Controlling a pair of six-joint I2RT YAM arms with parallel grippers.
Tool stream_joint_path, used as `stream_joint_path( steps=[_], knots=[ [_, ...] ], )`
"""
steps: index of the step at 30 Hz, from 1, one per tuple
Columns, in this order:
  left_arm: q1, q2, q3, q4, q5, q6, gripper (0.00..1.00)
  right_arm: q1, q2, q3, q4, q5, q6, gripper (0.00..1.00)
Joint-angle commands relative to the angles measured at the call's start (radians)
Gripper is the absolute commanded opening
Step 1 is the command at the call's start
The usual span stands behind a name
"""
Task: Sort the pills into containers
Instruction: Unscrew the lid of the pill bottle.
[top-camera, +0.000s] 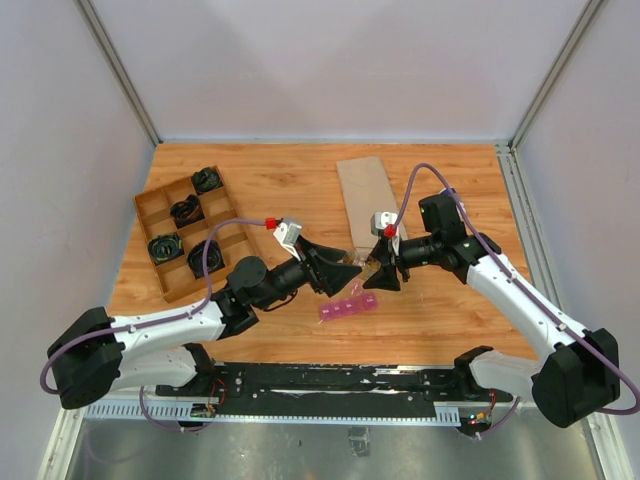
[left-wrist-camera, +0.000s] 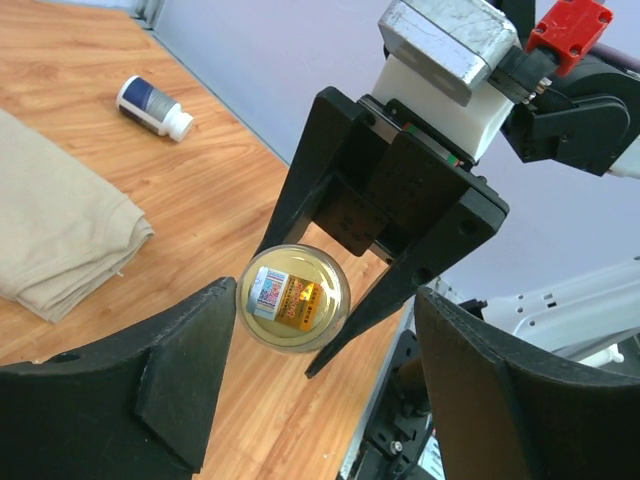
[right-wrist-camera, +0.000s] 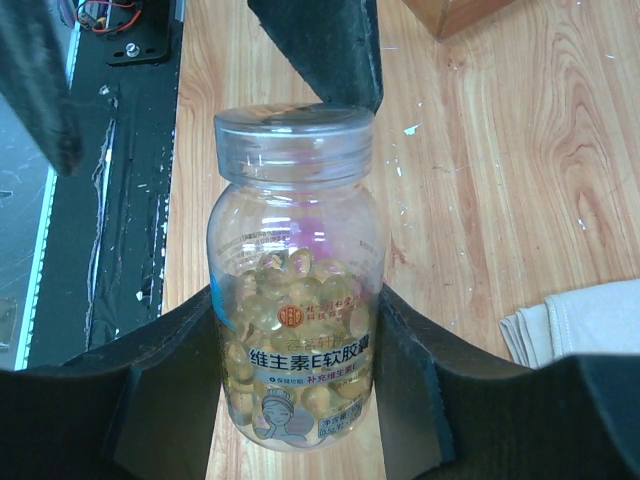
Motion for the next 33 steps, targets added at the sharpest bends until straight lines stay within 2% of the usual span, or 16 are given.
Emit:
stream_joint_path(
  steps=[1,8,12,16,19,21,26,33],
  knots=[
    [-0.01,-0.034,0.003,0.002,0.013,0.04,0.78,-0.004,-0.002,0.029,0.01,-0.025,0.005,0.04],
    [-0.01,-0.069,-0.008,-0.098,-0.047,0.123,0.81,-0.004,-0.002,0.028,0.009,-0.037,0.002,0.04],
    [-0.01,-0.123,-0.029,-0.093,-0.006,0.176,0.82,-0.003,-0.001,0.027,0.009,-0.041,0.0,0.04],
    [-0.01,-0.201,-0.091,-0.02,0.112,0.323,0.85,-0.004,-0.003,0.026,0.007,-0.045,-0.003,0.04],
    [-0.005,-0.266,-0.155,0.056,0.178,0.471,0.97,-0.004,-0.008,0.026,0.001,-0.06,-0.014,0.04],
    [0.03,-0.289,-0.175,0.089,0.247,0.537,0.99,-0.004,-0.01,0.026,-0.007,-0.073,-0.028,0.04],
    [0.184,-0.235,-0.164,0.236,0.552,0.481,0.99,-0.004,-0.024,0.023,-0.029,-0.113,-0.071,0.04],
    [0.241,-0.053,-0.074,0.292,0.727,0.457,0.99,-0.004,-0.033,0.023,-0.054,-0.152,-0.108,0.04]
  ],
)
